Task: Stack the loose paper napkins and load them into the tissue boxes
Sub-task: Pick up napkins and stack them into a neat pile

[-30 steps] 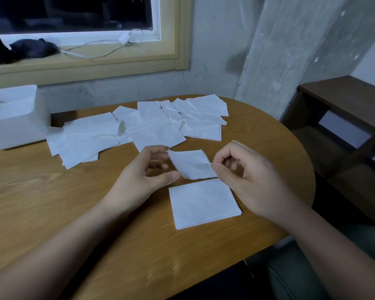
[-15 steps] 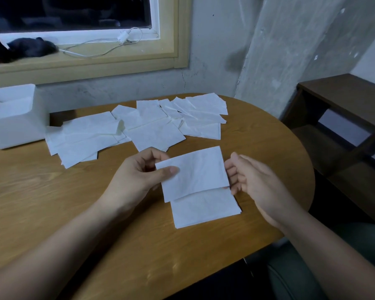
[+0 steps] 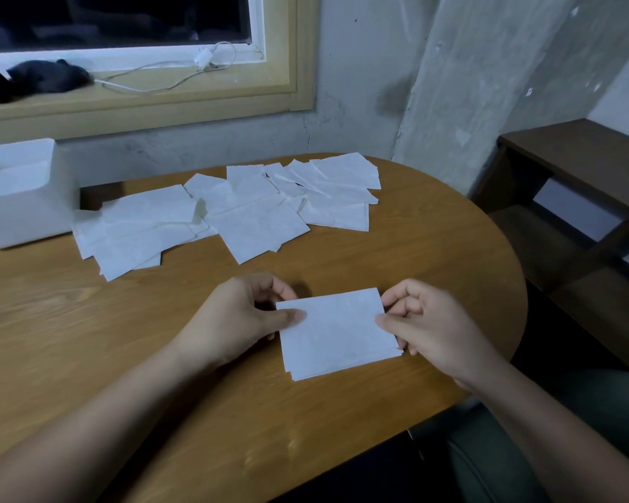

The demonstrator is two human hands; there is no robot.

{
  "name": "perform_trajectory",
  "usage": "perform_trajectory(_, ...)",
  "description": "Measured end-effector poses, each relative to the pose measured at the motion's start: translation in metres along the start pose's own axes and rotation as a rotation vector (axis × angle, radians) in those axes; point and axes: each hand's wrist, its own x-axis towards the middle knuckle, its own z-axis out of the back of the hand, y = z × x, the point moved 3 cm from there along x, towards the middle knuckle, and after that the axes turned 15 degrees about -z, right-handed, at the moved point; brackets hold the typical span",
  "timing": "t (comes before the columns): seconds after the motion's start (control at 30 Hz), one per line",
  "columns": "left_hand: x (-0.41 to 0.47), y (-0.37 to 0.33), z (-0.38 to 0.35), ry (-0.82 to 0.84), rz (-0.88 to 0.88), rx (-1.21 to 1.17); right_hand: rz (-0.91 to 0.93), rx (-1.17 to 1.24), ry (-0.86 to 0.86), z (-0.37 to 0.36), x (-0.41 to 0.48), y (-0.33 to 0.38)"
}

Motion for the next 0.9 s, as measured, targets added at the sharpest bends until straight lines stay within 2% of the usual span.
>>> perform_trajectory(0.17,0.001,0.005,0.001,0.029,-0.006,0.181,0.025,-0.111,-0.049,-0.001,0.004,-0.001)
perform_trajectory(0.4,0.002,0.009,0.005,0.005,-0.007,0.23,0.083,-0.199,-0.075,0.001,0.008,-0.003)
perform_trajectory(0.53,0.006,0.014,0.013,-0.068,-0.018,0.252,0.159,-0.273,-0.219,0.006,0.01,-0.007)
perform_trajectory(0.67,0.01,0.02,0.022,-0.147,-0.088,0.407,0.264,-0.268,-0.37,0.003,0.01,-0.015)
perform_trajectory(0.83,0.017,0.027,0.029,-0.201,-0.236,0.619,0.291,-0.229,-0.428,-0.001,0.012,-0.022)
perform_trajectory(0.9,0.019,0.033,0.03,-0.191,-0.245,0.752,0.315,-0.261,-0.45,-0.003,0.012,-0.023)
